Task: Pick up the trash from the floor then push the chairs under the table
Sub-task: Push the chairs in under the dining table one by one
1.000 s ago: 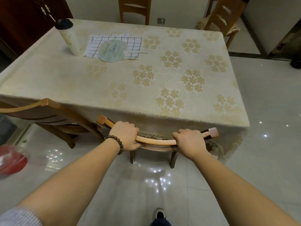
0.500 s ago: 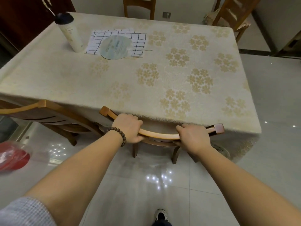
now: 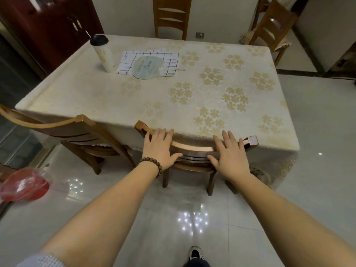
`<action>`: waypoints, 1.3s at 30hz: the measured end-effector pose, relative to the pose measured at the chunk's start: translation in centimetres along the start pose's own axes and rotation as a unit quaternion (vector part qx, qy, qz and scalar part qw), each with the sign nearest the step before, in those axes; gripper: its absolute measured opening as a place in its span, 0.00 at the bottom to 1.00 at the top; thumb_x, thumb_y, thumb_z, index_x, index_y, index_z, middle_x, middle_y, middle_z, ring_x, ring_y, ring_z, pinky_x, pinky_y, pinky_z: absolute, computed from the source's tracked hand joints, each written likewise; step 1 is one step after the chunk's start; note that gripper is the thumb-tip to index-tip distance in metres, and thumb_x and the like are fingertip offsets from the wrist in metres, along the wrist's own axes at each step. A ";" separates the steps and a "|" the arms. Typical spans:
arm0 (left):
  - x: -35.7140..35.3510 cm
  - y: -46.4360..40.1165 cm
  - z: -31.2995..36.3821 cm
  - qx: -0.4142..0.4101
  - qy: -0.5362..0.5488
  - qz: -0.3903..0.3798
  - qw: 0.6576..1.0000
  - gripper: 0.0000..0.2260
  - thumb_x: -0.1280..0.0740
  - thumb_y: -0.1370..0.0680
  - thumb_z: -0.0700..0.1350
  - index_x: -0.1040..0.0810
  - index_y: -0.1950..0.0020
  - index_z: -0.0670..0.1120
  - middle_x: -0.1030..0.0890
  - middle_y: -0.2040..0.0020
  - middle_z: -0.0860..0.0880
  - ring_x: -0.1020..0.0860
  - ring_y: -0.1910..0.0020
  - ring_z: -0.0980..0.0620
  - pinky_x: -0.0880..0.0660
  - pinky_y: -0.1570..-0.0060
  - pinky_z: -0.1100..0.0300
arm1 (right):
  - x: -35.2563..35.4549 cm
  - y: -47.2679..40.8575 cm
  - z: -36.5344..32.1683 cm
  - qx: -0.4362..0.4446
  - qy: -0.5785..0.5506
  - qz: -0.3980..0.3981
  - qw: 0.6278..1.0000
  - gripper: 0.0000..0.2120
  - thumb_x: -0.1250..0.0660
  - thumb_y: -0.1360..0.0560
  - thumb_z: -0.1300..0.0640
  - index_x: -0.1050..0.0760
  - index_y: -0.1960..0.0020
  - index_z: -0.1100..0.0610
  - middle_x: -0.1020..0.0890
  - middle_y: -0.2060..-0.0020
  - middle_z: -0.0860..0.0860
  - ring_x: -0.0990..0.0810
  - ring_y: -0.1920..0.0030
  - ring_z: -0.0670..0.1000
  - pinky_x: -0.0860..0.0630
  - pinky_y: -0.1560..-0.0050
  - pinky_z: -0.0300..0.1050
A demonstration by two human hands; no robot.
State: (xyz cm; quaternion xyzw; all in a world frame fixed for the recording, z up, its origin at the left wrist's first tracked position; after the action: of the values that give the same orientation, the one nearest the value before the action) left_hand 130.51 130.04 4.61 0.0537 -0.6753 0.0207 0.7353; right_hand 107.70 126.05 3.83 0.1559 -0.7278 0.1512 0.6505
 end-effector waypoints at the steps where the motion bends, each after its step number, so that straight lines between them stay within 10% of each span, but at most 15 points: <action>1: 0.1 1.1 0.1 0.002 0.007 0.022 1.000 0.36 0.41 0.26 0.67 0.46 0.23 0.52 0.40 0.24 0.48 0.46 0.25 0.47 0.50 0.27 0.42 | 0.3 1.1 0.0 -0.010 -0.017 0.012 1.000 0.32 0.43 0.24 0.40 0.46 0.25 0.51 0.47 0.24 0.57 0.53 0.24 0.57 0.56 0.27 0.61; 22: -5.0 18.0 15.6 -0.139 0.098 -0.028 0.985 0.32 0.46 0.23 0.63 0.50 0.23 0.53 0.44 0.22 0.50 0.52 0.23 0.49 0.55 0.26 0.45 | -2.5 29.7 4.3 -0.310 -0.107 0.043 0.944 0.23 0.40 0.23 0.46 0.34 0.31 0.55 0.38 0.27 0.58 0.44 0.26 0.58 0.45 0.28 0.58; 39: -7.0 9.4 45.9 -0.182 0.087 -0.031 0.979 0.31 0.46 0.22 0.62 0.48 0.23 0.50 0.43 0.23 0.49 0.51 0.23 0.49 0.54 0.27 0.45 | 1.1 32.4 33.6 -0.345 -0.134 0.109 0.923 0.22 0.37 0.24 0.48 0.31 0.33 0.57 0.35 0.29 0.59 0.44 0.26 0.58 0.44 0.29 0.59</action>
State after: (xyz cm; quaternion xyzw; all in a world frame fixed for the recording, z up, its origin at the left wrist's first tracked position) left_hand 83.42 134.79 1.86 -0.0619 -0.5989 -0.1208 0.7892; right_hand 63.68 141.12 0.78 -0.1399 -0.8277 -0.0614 0.5399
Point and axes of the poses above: each hand's wrist, its own y-axis away from the middle knuckle, its own x-axis out of the back of the hand, z = x × y, the point moved 2 cm from there along -y, towards the middle knuckle
